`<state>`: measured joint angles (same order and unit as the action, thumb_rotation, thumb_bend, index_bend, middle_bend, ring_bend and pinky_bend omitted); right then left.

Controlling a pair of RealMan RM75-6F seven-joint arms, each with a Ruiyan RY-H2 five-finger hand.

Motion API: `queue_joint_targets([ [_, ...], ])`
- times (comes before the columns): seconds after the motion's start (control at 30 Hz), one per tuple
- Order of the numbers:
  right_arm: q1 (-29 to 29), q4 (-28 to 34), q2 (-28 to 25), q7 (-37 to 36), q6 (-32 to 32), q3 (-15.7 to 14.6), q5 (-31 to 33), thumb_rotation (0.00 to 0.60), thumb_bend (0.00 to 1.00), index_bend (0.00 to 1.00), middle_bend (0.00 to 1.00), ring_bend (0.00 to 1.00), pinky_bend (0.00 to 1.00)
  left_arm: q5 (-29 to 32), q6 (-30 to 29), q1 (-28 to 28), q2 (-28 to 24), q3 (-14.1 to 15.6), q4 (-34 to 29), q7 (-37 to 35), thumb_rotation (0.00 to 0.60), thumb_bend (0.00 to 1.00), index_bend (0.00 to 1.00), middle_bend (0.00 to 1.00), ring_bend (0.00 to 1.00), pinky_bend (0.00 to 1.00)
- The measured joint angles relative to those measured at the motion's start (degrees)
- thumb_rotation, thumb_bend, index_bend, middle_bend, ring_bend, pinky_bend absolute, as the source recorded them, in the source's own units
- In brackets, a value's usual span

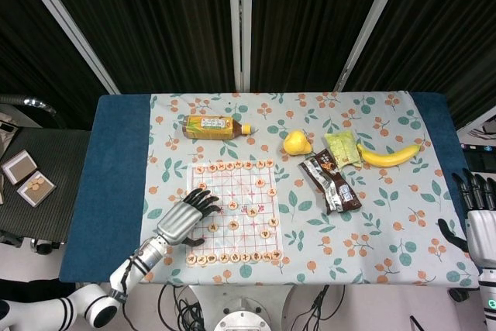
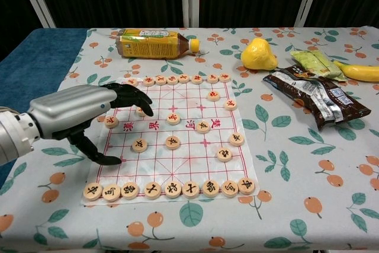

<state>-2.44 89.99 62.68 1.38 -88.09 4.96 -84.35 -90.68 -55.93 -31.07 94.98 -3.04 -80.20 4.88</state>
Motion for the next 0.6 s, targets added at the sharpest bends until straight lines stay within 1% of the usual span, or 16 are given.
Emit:
queue_joint_targets([
  [0.17, 0.06, -0.75, 0.38, -0.49, 0.35, 0.06, 0.33, 0.600, 0.21, 0.00, 0.00, 0.00, 0.00, 0.67, 0.46, -0.98, 1.23, 0.31, 1.60, -1.88, 0.600, 0.18, 0.28, 0.11, 0.00, 0.06],
  [0.4, 0.12, -0.92, 0.33, -0.46, 0.52, 0.19, 0.66, 0.600, 0.21, 0.00, 0.00, 0.00, 0.00, 0.96, 0.25, -2.48, 2.37, 0.43, 3.33, -2.92, 0.600, 0.20, 0.40, 0.11, 0.00, 0.06],
  [0.6, 0.09, -1.15, 0.49, -0.37, 0.98, 0.22, 0.95, 0.600, 0.21, 0.00, 0.00, 0.00, 0.00, 1.52, 0.11, -2.91, 2.76, 0.99, 3.72, -2.33, 0.600, 0.21, 0.44, 0.11, 0.00, 0.06],
])
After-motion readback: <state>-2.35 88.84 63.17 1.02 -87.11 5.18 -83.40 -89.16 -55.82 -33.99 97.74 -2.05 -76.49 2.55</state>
